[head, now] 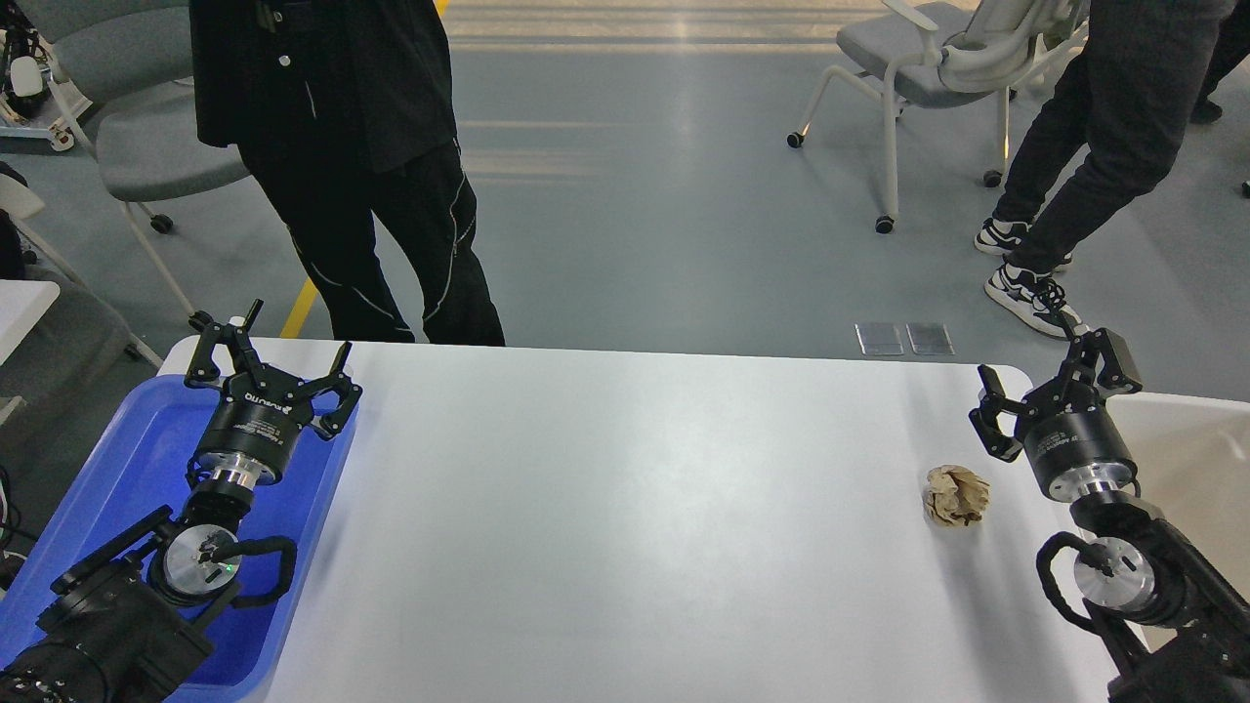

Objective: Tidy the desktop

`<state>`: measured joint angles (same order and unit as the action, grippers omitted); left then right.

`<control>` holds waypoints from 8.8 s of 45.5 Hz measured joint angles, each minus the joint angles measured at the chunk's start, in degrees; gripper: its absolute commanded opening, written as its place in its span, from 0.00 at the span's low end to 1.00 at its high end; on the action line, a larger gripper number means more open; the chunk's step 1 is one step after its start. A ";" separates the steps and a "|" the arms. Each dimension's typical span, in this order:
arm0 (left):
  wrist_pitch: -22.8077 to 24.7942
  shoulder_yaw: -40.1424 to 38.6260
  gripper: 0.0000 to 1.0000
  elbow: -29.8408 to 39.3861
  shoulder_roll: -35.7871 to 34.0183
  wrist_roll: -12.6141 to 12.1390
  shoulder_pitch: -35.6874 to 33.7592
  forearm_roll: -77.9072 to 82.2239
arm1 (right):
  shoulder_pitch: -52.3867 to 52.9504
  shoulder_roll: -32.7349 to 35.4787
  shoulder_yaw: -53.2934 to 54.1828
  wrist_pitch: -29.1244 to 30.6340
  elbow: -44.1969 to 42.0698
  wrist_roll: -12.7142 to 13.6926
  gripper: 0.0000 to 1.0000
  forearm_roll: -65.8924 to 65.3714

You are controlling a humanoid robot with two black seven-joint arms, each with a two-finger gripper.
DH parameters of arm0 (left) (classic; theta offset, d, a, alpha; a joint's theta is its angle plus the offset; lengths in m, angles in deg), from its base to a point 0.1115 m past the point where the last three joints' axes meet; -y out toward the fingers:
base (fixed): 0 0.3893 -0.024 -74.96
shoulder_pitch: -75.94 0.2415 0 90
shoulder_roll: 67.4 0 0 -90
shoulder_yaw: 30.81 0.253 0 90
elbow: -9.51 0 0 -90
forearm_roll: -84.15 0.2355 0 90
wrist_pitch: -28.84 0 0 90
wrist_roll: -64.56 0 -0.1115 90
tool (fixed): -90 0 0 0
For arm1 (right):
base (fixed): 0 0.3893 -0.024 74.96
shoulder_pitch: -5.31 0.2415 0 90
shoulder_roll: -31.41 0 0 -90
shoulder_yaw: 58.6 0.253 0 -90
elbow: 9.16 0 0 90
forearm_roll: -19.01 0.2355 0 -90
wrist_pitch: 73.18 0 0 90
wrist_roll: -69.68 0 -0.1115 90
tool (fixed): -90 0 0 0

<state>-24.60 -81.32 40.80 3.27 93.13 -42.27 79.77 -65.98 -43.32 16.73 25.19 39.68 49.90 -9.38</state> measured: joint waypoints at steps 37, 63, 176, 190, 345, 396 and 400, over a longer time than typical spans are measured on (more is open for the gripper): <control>0.00 -0.02 1.00 0.00 0.00 0.00 -0.03 -0.02 | 0.36 2.04 -0.95 -0.09 0.42 3.90 1.00 2.78; 0.00 0.00 1.00 0.00 0.00 0.00 -0.05 0.02 | 1.93 16.23 -12.30 0.40 9.11 12.85 1.00 6.92; 0.18 0.09 1.00 0.07 0.00 0.00 -0.09 0.08 | 18.53 15.28 -64.86 -20.14 -0.78 22.67 0.99 -45.21; 0.18 0.12 1.00 0.08 0.00 0.00 -0.09 0.08 | 18.97 11.80 -65.83 -20.75 -4.20 22.61 1.00 -44.98; 0.18 0.06 1.00 0.03 0.00 0.00 -0.09 0.07 | 35.51 56.97 -71.85 -3.51 27.43 12.97 0.00 -14.53; 0.18 0.06 1.00 0.04 0.00 0.00 -0.09 0.07 | 17.86 26.96 -69.45 -1.74 -29.13 7.37 0.00 18.23; 0.18 0.07 1.00 0.05 0.00 0.00 -0.09 0.07 | 17.57 24.76 -69.23 -1.34 -32.48 7.42 0.00 18.65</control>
<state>-24.42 -81.26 40.85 3.27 93.13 -42.36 79.84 -48.42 -18.56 -52.49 23.85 7.20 57.32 9.27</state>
